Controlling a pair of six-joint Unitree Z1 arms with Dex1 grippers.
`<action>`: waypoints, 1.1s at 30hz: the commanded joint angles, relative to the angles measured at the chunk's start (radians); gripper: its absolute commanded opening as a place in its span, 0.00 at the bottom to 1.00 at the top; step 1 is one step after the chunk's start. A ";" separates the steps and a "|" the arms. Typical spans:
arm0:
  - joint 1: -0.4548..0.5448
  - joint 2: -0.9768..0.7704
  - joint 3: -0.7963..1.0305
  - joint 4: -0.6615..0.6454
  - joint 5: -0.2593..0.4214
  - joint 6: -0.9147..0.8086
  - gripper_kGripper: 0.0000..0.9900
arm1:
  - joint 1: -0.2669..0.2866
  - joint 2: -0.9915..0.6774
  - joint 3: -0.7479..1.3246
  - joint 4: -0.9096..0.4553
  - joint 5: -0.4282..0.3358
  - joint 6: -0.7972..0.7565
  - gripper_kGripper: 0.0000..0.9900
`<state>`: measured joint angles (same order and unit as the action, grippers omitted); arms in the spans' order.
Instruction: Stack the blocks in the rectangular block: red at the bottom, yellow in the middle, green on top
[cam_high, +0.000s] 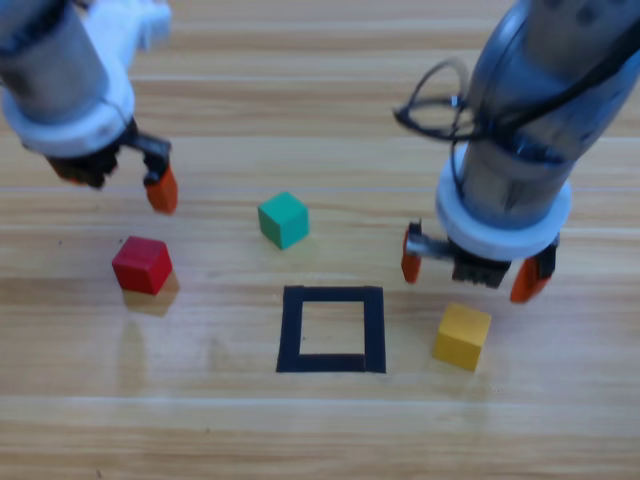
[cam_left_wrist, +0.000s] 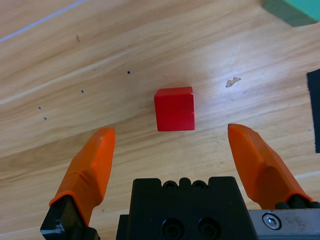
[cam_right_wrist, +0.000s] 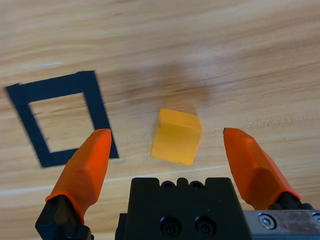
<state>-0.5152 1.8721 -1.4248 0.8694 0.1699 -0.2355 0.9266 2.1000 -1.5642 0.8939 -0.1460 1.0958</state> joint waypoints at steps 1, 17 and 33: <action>0.023 0.088 0.003 0.006 -0.027 -0.005 0.97 | -0.040 0.110 0.016 0.007 0.006 0.090 0.99; 0.023 0.173 0.060 -0.073 -0.052 -0.047 0.97 | -0.031 0.138 0.064 -0.009 0.100 0.110 0.93; 0.041 0.179 0.188 -0.227 -0.055 -0.036 0.97 | -0.043 0.075 0.200 -0.217 0.178 -0.016 0.56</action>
<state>-0.4922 2.0157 -1.2652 0.6657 0.1243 -0.2756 0.9052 2.1448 -1.3913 0.7141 0.0153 1.1340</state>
